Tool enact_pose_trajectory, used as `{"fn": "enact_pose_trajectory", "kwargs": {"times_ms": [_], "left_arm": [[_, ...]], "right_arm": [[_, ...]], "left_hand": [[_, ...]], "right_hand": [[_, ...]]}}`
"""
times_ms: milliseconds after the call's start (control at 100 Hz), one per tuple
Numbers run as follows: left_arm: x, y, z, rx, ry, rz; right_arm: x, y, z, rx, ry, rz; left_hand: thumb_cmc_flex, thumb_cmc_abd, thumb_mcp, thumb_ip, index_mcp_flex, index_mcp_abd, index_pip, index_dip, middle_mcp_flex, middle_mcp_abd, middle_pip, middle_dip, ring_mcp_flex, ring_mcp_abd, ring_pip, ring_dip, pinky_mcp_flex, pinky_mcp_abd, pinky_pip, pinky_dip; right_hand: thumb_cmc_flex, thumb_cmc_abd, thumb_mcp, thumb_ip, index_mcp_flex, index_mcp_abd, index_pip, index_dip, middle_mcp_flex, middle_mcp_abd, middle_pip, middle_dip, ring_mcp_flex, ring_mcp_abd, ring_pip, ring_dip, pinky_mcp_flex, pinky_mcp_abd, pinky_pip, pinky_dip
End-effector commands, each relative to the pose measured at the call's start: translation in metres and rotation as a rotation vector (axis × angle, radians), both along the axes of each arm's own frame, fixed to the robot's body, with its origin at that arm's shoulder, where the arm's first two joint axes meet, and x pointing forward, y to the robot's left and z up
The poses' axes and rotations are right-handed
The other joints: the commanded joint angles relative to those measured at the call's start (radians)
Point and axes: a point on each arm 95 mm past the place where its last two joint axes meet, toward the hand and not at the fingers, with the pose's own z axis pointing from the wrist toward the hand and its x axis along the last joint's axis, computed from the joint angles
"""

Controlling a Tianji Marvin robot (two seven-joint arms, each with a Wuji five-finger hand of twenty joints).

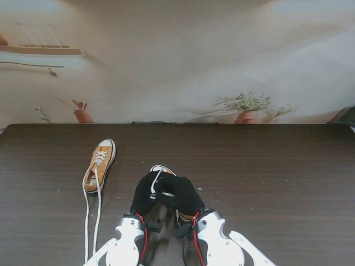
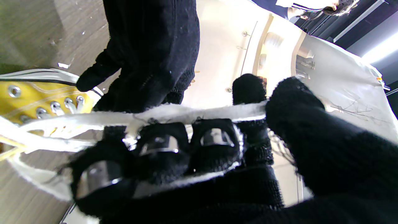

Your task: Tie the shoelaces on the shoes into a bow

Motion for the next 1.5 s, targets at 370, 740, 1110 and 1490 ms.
{"fn": "enact_pose_trajectory", "kwargs": {"times_ms": [370, 740, 1110, 1490], "left_arm": [[0.002, -0.016, 0.000, -0.026, 0.046, 0.001], [0.002, -0.002, 0.005, -0.014, 0.034, 0.072], [0.000, 0.018, 0.006, 0.009, 0.019, 0.124], [-0.003, 0.036, 0.007, 0.013, 0.011, 0.168]], "right_arm": [[-0.002, -0.003, 0.000, 0.007, -0.002, 0.001], [-0.004, -0.001, 0.001, 0.028, 0.008, -0.002], [-0.007, 0.003, 0.003, 0.071, 0.066, 0.008], [-0.001, -0.006, 0.005, 0.101, 0.172, -0.048]], "left_hand": [[0.104, 0.068, -0.168, 0.000, 0.079, 0.000, 0.124, -0.044, 0.032, 0.005, 0.029, 0.010, 0.030, 0.013, 0.037, 0.025, 0.011, -0.025, 0.059, -0.025], [0.006, 0.007, 0.015, -0.052, 0.082, 0.032, 0.316, 0.142, 0.055, 0.000, 0.051, 0.003, 0.034, 0.023, 0.027, 0.009, 0.017, -0.020, 0.076, -0.038], [-0.008, 0.011, 0.025, -0.059, 0.081, 0.041, 0.311, 0.234, 0.071, -0.002, 0.068, 0.015, 0.040, 0.026, 0.020, 0.003, 0.026, -0.011, 0.083, -0.040], [-0.017, -0.044, 0.086, -0.062, 0.146, 0.094, 0.254, 0.135, 0.105, -0.004, 0.054, 0.000, 0.051, 0.035, 0.013, -0.005, 0.027, -0.005, 0.085, -0.048]], "right_hand": [[0.016, -0.017, 0.031, 0.013, 0.004, -0.023, 0.022, 0.020, 0.053, -0.012, 0.011, 0.012, 0.025, -0.026, 0.002, -0.006, 0.021, 0.022, 0.019, -0.012], [0.015, -0.012, 0.027, 0.013, 0.002, -0.021, 0.018, 0.017, 0.052, -0.016, 0.006, 0.009, 0.025, -0.019, -0.003, -0.008, 0.018, 0.027, 0.016, -0.013], [0.012, 0.006, 0.002, 0.017, -0.018, -0.072, 0.000, 0.011, -0.027, -0.001, -0.091, -0.051, 0.020, 0.037, -0.193, -0.090, -0.125, 0.030, -0.101, -0.028], [-0.001, 0.004, -0.008, 0.018, -0.026, -0.199, -0.009, 0.033, -0.357, 0.028, -0.238, -0.158, -0.161, 0.038, -0.491, -0.194, -0.479, -0.067, -0.281, -0.035]]}}
